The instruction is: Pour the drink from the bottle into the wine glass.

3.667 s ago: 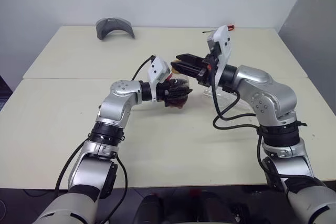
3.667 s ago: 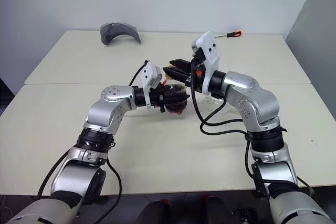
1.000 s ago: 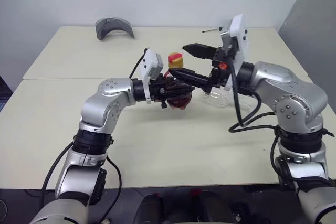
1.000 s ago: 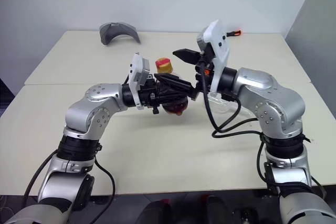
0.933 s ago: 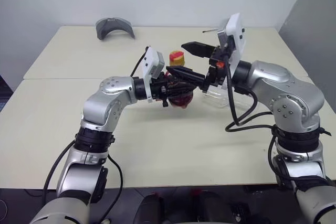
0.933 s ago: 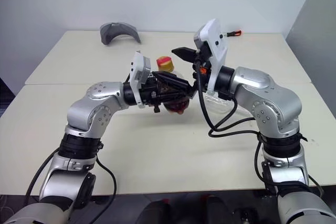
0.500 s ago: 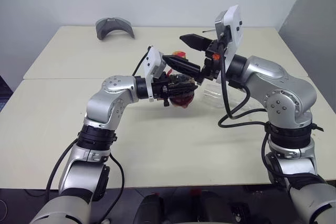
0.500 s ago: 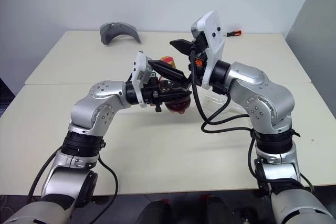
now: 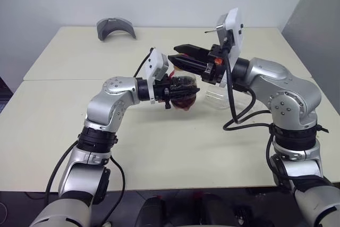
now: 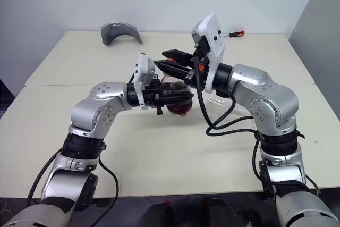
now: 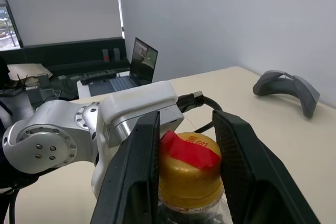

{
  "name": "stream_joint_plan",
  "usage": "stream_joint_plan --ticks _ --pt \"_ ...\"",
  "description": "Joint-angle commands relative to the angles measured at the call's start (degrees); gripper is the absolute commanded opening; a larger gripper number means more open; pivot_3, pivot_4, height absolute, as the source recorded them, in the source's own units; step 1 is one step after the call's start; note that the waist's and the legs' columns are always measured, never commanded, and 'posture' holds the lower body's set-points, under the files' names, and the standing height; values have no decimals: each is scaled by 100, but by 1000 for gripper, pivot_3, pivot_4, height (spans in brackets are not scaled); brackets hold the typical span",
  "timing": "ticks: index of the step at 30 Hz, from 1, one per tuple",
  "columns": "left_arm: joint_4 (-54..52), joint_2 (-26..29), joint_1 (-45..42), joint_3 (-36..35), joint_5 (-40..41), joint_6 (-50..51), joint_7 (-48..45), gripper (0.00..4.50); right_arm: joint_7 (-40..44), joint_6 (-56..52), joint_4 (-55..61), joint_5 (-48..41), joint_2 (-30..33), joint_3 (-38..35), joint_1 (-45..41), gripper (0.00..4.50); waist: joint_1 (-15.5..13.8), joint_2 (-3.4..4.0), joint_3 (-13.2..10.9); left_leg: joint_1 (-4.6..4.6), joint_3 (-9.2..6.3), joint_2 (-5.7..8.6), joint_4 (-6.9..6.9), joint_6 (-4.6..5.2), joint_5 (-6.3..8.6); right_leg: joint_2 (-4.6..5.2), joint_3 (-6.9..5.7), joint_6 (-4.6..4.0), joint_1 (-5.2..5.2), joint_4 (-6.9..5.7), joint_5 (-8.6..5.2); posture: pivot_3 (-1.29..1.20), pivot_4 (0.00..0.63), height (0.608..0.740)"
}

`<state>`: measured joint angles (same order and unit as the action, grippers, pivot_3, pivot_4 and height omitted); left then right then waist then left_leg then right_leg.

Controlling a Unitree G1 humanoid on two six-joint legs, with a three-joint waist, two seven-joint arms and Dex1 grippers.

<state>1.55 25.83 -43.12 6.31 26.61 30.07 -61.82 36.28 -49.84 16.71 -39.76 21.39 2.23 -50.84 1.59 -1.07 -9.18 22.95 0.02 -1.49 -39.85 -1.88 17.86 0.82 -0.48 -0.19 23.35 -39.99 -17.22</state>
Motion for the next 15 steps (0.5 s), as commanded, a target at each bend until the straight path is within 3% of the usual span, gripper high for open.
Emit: stream_joint_plan --ticks 1,8,15 --pt "-787 70 78 -134 419 268 -76 1367 786 -104 -383 -554 71 -201 -284 1212 2 0 0 0 0 0 0 1 0 0 0 0 0 0 0 0 150 740" --pt "-2071 366 744 -201 1177 1110 10 1345 2629 30 -1302 -642 211 319 -751 1212 16 5 -4 -3 -2 -3 2 16 9 -1 -1 0 0 0 0 0 150 740" --pt "-2544 622 878 -461 1495 1510 307 1294 3232 472 -2096 -388 -225 414 -1149 1212 10 5 -4 -3 -3 -2 0 17 9 0 -2 0 -3 0 0 0 150 740"
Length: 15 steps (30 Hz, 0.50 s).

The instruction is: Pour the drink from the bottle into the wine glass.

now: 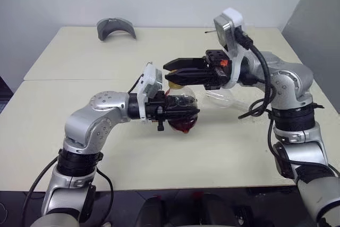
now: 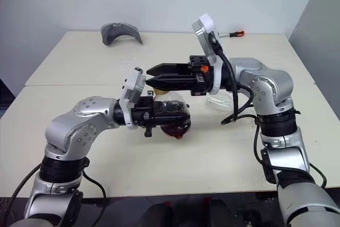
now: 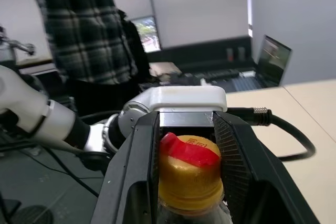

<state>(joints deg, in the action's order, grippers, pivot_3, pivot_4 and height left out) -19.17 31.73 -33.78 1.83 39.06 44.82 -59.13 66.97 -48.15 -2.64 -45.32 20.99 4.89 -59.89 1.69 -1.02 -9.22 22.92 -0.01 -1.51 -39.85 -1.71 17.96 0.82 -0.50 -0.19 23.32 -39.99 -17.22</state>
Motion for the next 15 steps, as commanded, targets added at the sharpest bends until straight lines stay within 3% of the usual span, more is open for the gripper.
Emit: stream_joint_plan --ticks 1,3,8,12,15 --pt "-474 56 -57 -43 259 49 72 1294 214 361 -232 223 -215 156 -272 1212 0 0 0 0 0 0 0 0 0 0 0 0 0 0 0 0 150 740" --pt "-485 93 -58 -79 276 66 115 1294 319 465 -330 325 -237 163 -296 1212 -2 0 0 0 0 0 0 -1 -1 0 0 0 0 0 0 0 150 740" --pt "-470 158 -9 -96 263 37 137 1293 351 577 -430 489 -173 78 -303 2969 -8 1 0 1 0 1 -1 -5 -3 2 -1 0 0 0 0 0 150 740" --pt "-280 197 47 -130 141 -73 165 1293 -142 303 108 430 184 -261 -18 4377 -19 1 -1 1 0 1 -1 -18 -10 3 -1 0 0 0 0 0 150 740" --pt "-52 217 89 -142 30 -202 176 1293 -588 30 737 274 437 -532 336 4422 -22 1 -1 2 0 2 0 -17 -10 4 -1 0 0 2 0 0 150 740"
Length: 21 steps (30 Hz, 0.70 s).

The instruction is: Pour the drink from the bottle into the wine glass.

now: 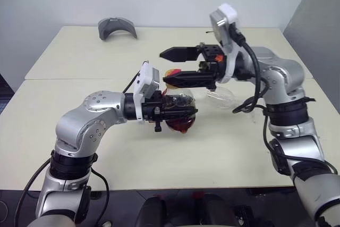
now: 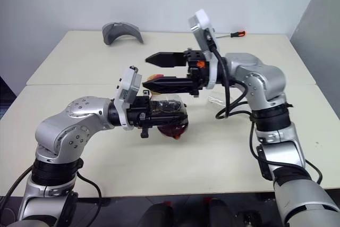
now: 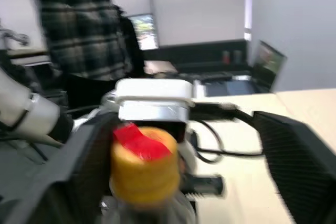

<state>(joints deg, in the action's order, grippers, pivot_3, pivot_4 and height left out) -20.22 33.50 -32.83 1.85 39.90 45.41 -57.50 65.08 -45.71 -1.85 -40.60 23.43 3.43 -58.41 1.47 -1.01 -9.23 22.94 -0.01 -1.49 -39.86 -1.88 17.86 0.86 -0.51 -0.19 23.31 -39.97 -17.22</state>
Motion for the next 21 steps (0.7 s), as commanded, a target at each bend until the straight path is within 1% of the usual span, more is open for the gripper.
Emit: stream_joint_plan --ticks 1,4,7,10,14,17,21 --pt "127 36 -2 -149 -85 -306 26 1293 -590 -279 885 -224 250 -470 310 4422 2 0 0 0 0 0 0 0 0 0 0 0 0 -1 0 0 150 740" --pt "293 7 -31 -127 -141 -411 57 1293 -1037 -387 1334 -274 306 -609 535 4422 13 0 0 -1 0 0 1 2 1 -1 0 0 0 -2 0 0 150 740" --pt "624 -102 -166 -13 -309 -612 45 1293 -1581 -293 1819 -29 315 -609 791 4422 17 1 -1 -3 0 -2 5 4 2 -3 0 0 1 -3 0 0 150 740" --pt "902 -189 -275 92 -474 -806 -32 1293 -1876 -190 2041 136 317 -486 890 4422 12 1 -1 -1 2 0 3 6 3 -3 2 0 0 -1 0 0 150 740" --pt "1269 -310 -443 227 -667 -1054 -133 1293 -2300 -86 2121 391 155 -310 882 4422 9 1 -1 -1 2 1 2 3 2 -2 1 0 0 -1 0 0 150 740" --pt "1384 -451 -493 296 -767 -1180 -114 1293 -2406 9 2139 487 51 -171 903 4422 11 1 -1 -1 3 1 3 0 0 -2 2 0 0 -1 0 0 150 740" --pt "1289 -488 -444 356 -755 -1175 -157 1293 -2445 44 2160 482 -61 -36 848 4422 11 1 -1 0 3 1 2 0 0 -2 3 0 0 0 0 0 150 740"
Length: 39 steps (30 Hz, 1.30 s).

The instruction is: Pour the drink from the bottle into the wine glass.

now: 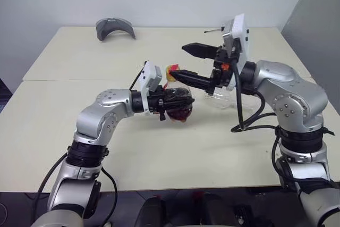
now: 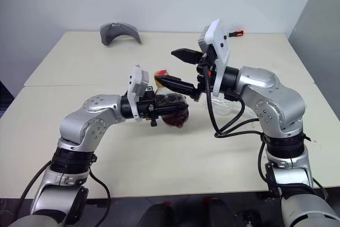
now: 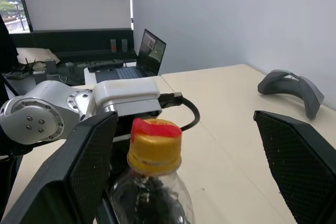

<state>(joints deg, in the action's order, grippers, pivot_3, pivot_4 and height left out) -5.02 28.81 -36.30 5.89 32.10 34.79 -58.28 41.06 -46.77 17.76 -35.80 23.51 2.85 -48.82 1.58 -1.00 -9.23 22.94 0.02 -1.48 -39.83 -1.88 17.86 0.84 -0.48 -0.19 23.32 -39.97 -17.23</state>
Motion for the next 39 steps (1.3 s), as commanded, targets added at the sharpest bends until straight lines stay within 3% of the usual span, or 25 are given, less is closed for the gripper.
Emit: stream_joint_plan --ticks 1,17,25,33,39 --pt "-233 -19 -94 -38 18 -122 -81 1293 -48 190 178 68 -83 92 -128 4422 1 0 0 0 0 0 0 0 0 0 -1 0 0 0 0 0 150 740" --pt "-234 83 -124 -112 -65 -168 -105 1275 -93 480 -420 484 -119 145 -234 4422 2 0 0 0 -1 0 0 0 0 0 -2 0 0 0 0 0 150 740" --pt "-257 138 -200 -173 -20 -116 -91 1273 206 462 -353 438 367 -15 -80 4422 1 0 0 0 -1 0 0 11 6 0 -2 0 0 0 0 0 150 740" --pt "-240 329 -193 -216 -12 -127 -237 1266 806 665 -686 516 1307 -248 147 4422 -9 0 0 -1 1 2 -1 17 10 2 -1 0 -2 2 0 0 150 740" --pt "-132 351 -303 -217 -59 -148 -304 1266 982 590 -570 289 1248 -222 87 4422 6 0 -1 -1 -1 -1 0 17 10 -2 -2 0 -2 1 0 0 150 740"
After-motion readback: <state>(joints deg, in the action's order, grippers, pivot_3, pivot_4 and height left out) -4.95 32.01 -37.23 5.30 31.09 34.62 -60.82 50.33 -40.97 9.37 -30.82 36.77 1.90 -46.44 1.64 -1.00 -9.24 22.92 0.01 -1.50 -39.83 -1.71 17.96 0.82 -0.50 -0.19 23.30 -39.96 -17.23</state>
